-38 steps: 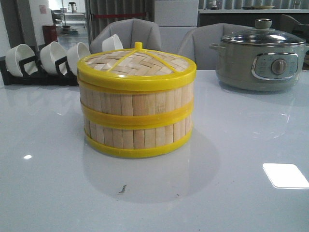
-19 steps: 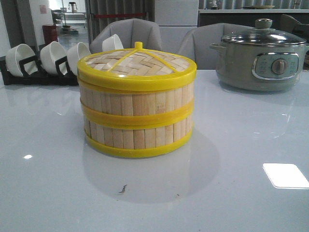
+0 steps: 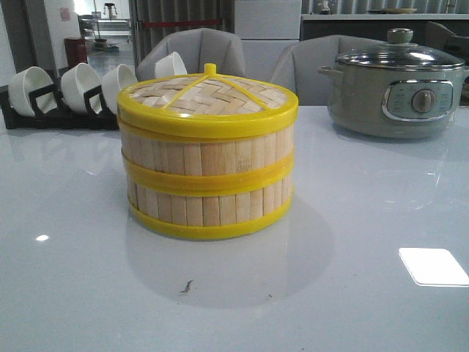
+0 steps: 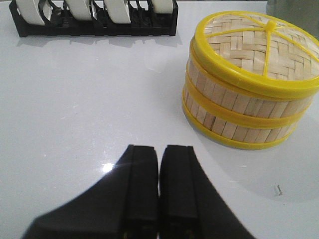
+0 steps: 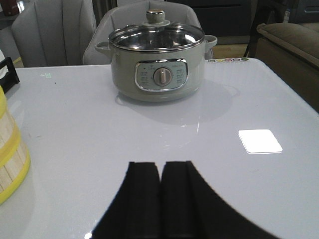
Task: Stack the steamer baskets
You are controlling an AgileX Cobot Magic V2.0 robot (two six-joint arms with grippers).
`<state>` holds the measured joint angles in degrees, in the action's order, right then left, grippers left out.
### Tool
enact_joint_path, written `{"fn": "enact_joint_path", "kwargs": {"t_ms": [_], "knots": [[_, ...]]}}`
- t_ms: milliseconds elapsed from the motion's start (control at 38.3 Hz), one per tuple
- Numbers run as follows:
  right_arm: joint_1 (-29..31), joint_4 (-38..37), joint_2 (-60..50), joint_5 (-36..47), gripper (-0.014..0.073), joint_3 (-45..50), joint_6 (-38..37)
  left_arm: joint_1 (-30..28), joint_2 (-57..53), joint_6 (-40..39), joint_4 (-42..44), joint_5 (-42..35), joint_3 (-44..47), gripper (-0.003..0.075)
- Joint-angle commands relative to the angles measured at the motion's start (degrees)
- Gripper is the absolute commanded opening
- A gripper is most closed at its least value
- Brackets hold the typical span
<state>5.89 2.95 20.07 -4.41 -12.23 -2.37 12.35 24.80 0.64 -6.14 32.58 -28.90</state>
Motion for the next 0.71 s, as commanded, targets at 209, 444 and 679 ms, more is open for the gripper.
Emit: {"fn": "enact_joint_path", "kwargs": {"t_ms": [209,444,679], "knots": [[0.45,-0.25,0.25,5.21,0.0019,-1.72,0.07,-0.04,0.26,-0.64,3.88,-4.87,-1.62,0.0084],[0.45,-0.25,0.25,5.21,0.0019,-1.72,0.07,-2.18,-2.75,-0.64,4.70,-12.42,-0.07,0.0084],[0.45,-0.25,0.25,5.21,0.0019,-1.72,0.07,-5.00,-11.44,-0.27,4.21,-24.43,10.61,0.0085]]}}
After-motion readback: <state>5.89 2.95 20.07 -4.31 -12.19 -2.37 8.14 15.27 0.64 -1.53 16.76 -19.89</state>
